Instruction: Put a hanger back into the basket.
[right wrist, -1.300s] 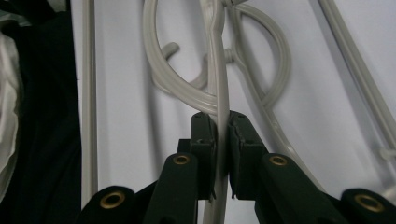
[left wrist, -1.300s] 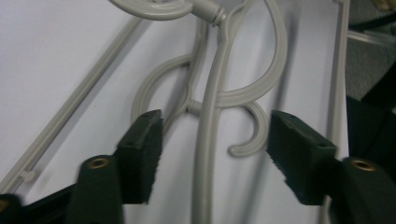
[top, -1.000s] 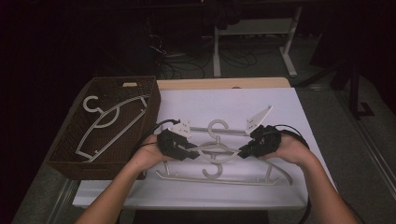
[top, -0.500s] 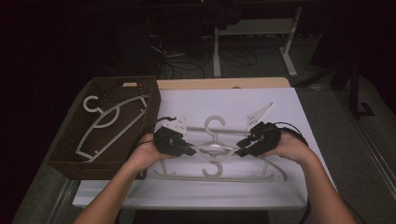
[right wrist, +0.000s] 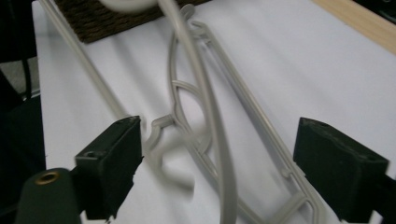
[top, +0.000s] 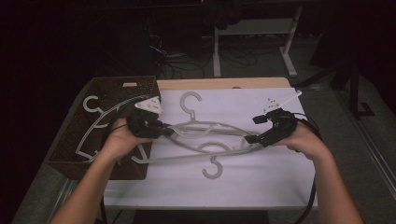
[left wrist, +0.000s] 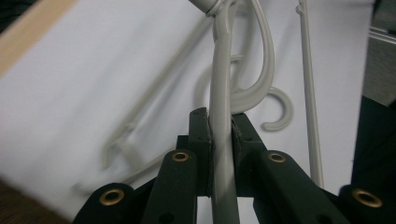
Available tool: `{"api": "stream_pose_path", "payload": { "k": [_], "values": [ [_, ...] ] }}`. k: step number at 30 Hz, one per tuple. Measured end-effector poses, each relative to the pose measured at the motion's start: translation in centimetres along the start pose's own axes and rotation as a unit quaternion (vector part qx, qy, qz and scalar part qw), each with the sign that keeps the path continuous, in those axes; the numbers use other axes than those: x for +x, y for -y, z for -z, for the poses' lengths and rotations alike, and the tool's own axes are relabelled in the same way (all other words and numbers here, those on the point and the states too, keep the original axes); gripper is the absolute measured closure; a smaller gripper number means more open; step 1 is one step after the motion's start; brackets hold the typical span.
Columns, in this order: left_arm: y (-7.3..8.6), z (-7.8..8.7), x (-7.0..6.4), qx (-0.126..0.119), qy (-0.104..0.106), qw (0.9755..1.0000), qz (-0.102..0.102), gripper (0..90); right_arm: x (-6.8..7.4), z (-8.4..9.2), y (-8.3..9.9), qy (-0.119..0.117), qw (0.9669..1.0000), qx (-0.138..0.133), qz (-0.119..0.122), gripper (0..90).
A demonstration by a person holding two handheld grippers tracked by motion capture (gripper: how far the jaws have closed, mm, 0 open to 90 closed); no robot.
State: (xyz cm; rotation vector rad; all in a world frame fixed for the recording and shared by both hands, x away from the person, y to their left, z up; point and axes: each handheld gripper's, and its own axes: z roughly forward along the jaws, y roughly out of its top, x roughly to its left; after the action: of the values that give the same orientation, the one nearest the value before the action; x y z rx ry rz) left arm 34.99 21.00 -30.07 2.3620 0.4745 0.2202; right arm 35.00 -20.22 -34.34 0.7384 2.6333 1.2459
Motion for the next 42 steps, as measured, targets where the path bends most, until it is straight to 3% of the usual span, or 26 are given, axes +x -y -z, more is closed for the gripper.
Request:
{"api": "stream_pose_path", "payload": {
  "k": [4,7,12,17,23,29,35,37,41,42],
  "values": [
    [0.8,3.2,1.6,-0.021,-0.026,0.9992,0.023,82.1,-0.2,0.6,0.4,0.017,0.9998,-0.011,-0.009,13.0],
    [1.6,5.9,3.0,-0.033,-0.058,0.9970,0.039,82.1,-0.3,0.5,0.7,0.030,0.9994,-0.010,-0.014,12.3],
    [3.5,9.9,5.1,-0.049,-0.113,0.9898,0.071,82.1,-0.1,-0.5,1.5,0.036,0.9990,-0.009,-0.026,10.5],
    [6.0,12.7,7.3,-0.053,-0.168,0.9784,0.109,82.1,0.3,-2.1,2.3,0.053,0.9975,-0.005,-0.046,0.2],
    [9.2,14.1,9.2,-0.045,-0.210,0.9664,0.141,82.1,0.8,-3.7,3.0,0.065,0.9966,0.016,-0.049,0.0],
    [12.7,16.0,10.5,-0.050,-0.245,0.9503,0.185,82.1,0.8,-3.8,3.3,0.068,0.9963,0.014,-0.050,0.0],
    [15.3,16.9,11.2,-0.026,-0.283,0.9355,0.209,82.0,0.7,-3.8,3.5,0.073,0.9959,0.012,-0.051,0.0],
    [15.9,16.5,11.5,-0.018,-0.285,0.9334,0.217,82.1,0.8,-3.8,3.5,0.072,0.9961,0.012,-0.050,0.0],
    [16.2,15.6,11.8,-0.012,-0.286,0.9329,0.218,82.1,0.9,-4.0,3.4,0.071,0.9963,0.016,-0.047,0.0],
    [16.2,14.8,12.1,-0.005,-0.292,0.9311,0.219,82.0,0.9,-4.0,3.5,0.070,0.9963,0.016,-0.047,0.0]
  ]
}}
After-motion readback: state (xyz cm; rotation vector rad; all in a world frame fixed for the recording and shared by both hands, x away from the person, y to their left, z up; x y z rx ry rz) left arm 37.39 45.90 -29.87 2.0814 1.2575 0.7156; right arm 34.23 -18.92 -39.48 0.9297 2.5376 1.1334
